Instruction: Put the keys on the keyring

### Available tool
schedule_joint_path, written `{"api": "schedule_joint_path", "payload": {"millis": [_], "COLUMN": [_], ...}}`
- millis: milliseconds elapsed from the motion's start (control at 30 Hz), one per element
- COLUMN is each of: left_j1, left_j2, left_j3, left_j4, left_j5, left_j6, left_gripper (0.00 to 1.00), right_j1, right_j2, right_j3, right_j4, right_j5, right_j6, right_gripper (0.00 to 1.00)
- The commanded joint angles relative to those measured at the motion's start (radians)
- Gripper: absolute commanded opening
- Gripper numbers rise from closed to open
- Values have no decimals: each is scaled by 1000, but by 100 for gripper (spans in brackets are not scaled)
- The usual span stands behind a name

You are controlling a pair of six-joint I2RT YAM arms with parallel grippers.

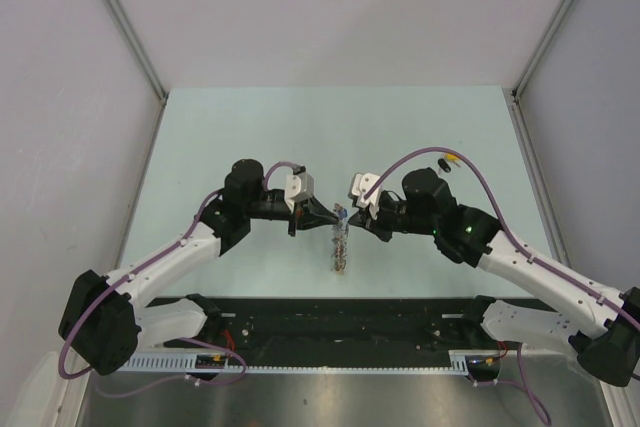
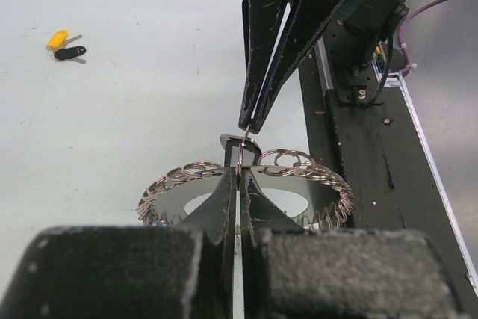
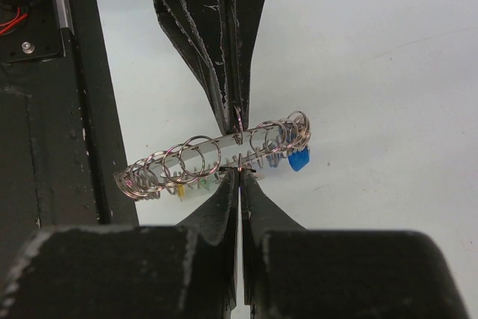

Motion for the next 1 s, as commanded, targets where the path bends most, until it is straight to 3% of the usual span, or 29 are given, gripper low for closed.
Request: {"api": "schedule_joint_path", "payload": {"millis": [0, 967], "left_j1": [0, 0], "left_j2": [-14, -31], "left_j3": [33, 24], "left_j4": [39, 44], "left_j5": [51, 27], "left_j6": [5, 10], "left_gripper": [1, 0], "right_j1": [4, 15], "right_j2": [6, 20], "right_j3": [49, 63], "right_j4": [28, -3], "right_j5": [-10, -21], "right_j6": [-14, -22], "right_gripper": [0, 0]}}
